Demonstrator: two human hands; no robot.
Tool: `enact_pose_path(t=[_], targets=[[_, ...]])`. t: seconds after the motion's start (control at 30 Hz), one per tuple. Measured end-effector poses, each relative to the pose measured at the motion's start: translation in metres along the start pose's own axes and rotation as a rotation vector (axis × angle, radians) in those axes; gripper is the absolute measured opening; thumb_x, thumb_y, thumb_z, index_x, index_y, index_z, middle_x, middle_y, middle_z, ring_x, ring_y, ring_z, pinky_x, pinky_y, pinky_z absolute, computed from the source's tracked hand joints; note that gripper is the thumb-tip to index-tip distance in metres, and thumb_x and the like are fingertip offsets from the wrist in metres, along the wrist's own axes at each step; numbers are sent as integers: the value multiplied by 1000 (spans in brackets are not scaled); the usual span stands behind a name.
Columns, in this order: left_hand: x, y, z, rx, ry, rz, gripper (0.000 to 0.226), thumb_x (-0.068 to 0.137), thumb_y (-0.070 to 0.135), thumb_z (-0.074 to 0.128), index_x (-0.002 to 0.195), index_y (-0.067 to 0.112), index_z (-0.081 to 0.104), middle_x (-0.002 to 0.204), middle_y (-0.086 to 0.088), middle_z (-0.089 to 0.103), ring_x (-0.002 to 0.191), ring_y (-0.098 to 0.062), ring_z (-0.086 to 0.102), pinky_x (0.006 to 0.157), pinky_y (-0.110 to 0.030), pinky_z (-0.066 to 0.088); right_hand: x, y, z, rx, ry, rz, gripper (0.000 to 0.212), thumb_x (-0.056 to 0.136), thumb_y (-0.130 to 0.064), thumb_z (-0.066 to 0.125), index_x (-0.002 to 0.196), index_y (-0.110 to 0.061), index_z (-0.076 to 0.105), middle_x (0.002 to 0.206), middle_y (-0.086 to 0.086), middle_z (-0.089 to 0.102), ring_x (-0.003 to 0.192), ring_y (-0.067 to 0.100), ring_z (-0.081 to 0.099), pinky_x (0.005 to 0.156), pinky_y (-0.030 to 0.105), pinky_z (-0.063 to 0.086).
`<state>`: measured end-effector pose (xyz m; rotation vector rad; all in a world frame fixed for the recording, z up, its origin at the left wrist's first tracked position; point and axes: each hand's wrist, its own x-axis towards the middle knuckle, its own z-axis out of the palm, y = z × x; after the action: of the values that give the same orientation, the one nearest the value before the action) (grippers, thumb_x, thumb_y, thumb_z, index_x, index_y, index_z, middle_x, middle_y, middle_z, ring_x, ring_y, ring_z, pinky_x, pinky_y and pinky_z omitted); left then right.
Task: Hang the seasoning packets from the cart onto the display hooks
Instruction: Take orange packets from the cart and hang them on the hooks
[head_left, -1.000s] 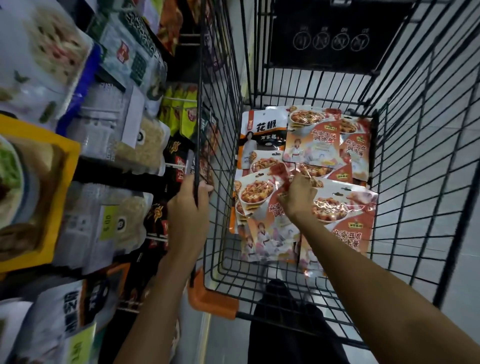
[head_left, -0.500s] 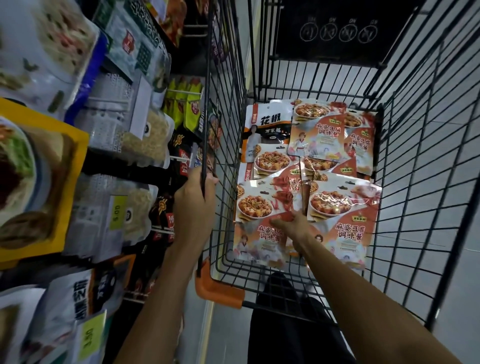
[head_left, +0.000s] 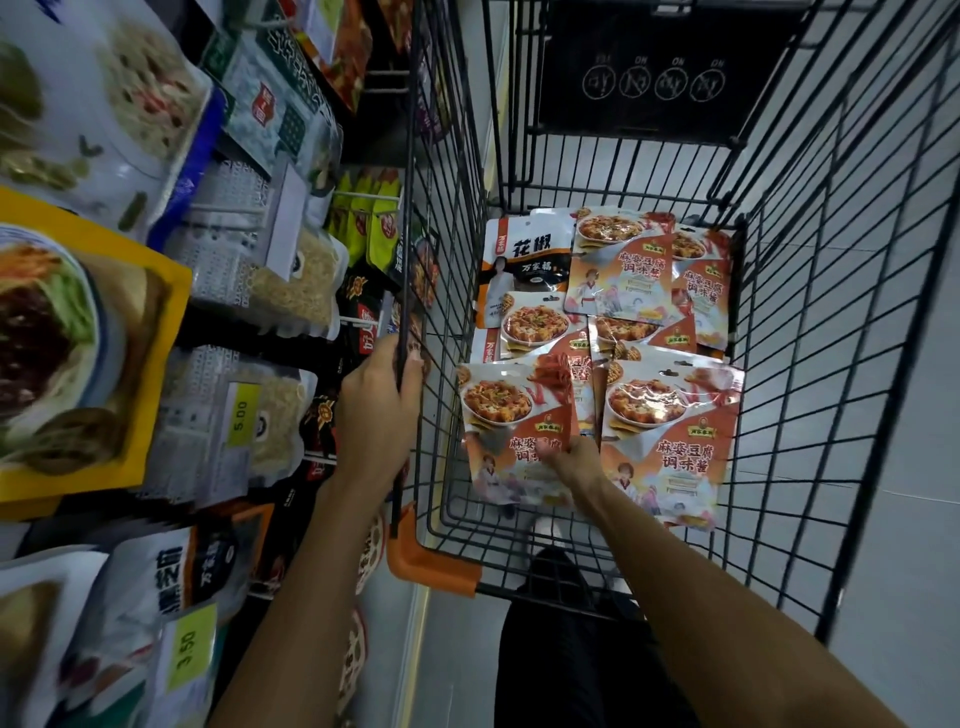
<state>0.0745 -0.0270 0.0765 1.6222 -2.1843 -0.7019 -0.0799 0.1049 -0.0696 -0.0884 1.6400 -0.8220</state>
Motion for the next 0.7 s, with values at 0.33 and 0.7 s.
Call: enact_pose_path(t=[0.33, 0.7], targets=[[-16, 61, -4, -192, -170, -42, 52, 84, 32, 71, 129, 15, 50, 121, 5, 55, 110, -10, 51, 91, -23, 40, -98, -78, -66, 250, -137, -191, 11, 94, -13, 57, 87, -6, 60, 81, 9, 69, 85, 31, 66, 85, 43, 54], [-14, 62, 48, -661, -633, -460, 21, 88, 17, 66, 93, -3, 66, 76, -5, 69, 68, -16, 64, 60, -21, 49, -87, -66, -71, 235, 9, -196, 15, 95, -17, 58, 102, -5, 63, 93, 4, 67, 87, 17, 65, 74, 22, 52]])
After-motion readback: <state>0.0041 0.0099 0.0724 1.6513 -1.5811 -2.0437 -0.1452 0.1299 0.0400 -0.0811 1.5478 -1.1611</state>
